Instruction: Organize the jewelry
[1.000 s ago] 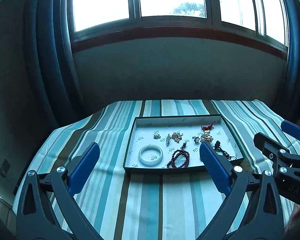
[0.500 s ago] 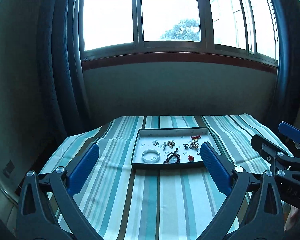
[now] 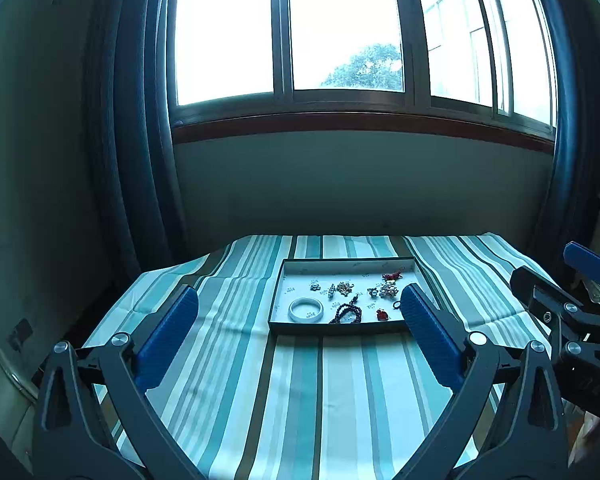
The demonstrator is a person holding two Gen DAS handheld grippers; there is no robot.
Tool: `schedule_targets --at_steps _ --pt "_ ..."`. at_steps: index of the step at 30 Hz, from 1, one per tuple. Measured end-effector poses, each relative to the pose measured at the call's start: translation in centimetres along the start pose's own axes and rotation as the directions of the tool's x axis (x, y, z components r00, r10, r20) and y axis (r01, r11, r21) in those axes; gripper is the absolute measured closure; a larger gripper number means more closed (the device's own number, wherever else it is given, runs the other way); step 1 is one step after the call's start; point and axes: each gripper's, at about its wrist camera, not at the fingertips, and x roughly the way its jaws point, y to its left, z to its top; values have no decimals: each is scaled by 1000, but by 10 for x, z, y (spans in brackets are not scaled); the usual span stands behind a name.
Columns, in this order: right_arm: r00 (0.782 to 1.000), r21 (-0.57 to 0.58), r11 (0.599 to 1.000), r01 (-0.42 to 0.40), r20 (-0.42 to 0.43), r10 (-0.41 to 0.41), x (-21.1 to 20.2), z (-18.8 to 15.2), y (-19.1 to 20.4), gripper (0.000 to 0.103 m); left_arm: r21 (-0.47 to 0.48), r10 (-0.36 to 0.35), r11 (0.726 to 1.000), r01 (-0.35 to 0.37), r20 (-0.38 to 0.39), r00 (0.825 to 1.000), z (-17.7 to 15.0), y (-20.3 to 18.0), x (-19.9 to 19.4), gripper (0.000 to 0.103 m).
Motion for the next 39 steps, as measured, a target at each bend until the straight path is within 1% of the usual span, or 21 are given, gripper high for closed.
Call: schedule_targets --at_steps 31,39 --pt "1000 -2 1000 -4 3 4 -3 -2 4 20 -26 6 1000 -7 -3 1000 -6 5 -1 2" --pt "1000 -2 1000 -4 3 4 -3 -2 4 20 -23 28 999 -28 11 1000 -5 6 -3 2"
